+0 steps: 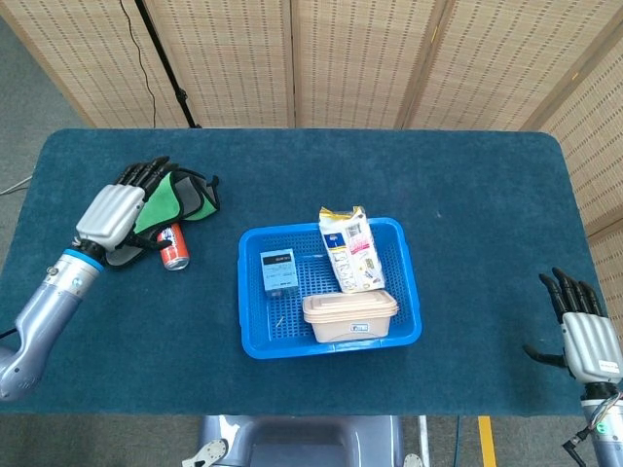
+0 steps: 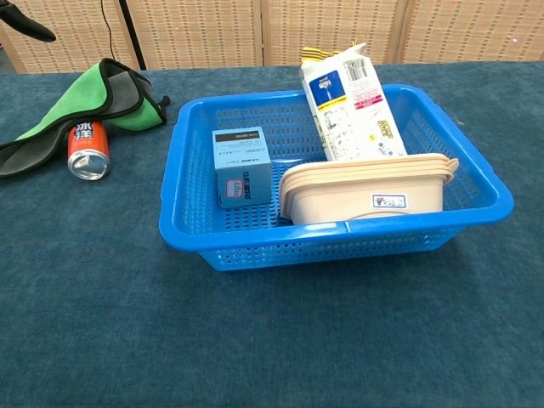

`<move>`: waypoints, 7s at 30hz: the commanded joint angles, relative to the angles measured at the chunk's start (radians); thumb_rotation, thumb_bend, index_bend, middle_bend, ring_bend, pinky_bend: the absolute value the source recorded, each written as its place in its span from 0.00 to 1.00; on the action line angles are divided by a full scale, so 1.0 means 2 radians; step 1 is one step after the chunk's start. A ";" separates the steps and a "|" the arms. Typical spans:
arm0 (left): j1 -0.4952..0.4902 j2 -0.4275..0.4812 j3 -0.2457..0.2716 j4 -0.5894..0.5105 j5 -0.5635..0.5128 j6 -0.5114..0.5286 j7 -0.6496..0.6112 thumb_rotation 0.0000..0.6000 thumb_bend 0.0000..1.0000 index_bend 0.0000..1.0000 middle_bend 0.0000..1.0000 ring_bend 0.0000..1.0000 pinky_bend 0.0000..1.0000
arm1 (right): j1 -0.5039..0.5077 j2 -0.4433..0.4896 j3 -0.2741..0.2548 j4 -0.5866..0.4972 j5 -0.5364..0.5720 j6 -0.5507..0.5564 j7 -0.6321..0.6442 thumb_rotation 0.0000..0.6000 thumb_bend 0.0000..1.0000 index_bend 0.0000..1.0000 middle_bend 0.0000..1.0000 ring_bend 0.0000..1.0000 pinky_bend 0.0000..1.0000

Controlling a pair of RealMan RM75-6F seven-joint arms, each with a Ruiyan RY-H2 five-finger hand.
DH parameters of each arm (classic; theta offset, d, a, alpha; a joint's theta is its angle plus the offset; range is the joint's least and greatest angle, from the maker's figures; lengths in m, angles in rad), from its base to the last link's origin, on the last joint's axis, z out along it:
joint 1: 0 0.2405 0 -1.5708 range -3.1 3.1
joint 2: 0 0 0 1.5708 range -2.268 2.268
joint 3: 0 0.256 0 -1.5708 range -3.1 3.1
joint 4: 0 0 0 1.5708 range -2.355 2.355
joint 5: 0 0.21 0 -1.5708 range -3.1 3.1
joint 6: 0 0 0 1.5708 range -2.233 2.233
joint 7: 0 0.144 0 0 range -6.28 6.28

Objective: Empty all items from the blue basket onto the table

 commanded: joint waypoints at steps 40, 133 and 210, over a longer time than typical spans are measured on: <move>-0.085 -0.265 0.047 0.056 -0.088 -0.014 0.157 1.00 0.00 0.00 0.00 0.00 0.06 | 0.005 0.013 -0.004 0.002 0.000 -0.014 0.017 1.00 0.00 0.00 0.00 0.00 0.00; 0.228 0.030 0.125 -0.095 0.063 0.301 0.100 1.00 0.02 0.00 0.00 0.00 0.00 | 0.224 0.073 0.030 0.054 -0.092 -0.249 0.421 1.00 0.00 0.00 0.00 0.00 0.00; 0.235 0.034 0.097 -0.095 0.043 0.223 0.099 1.00 0.02 0.00 0.00 0.00 0.00 | 0.410 -0.181 0.202 0.247 0.116 -0.305 0.355 1.00 0.22 0.65 0.62 0.52 0.58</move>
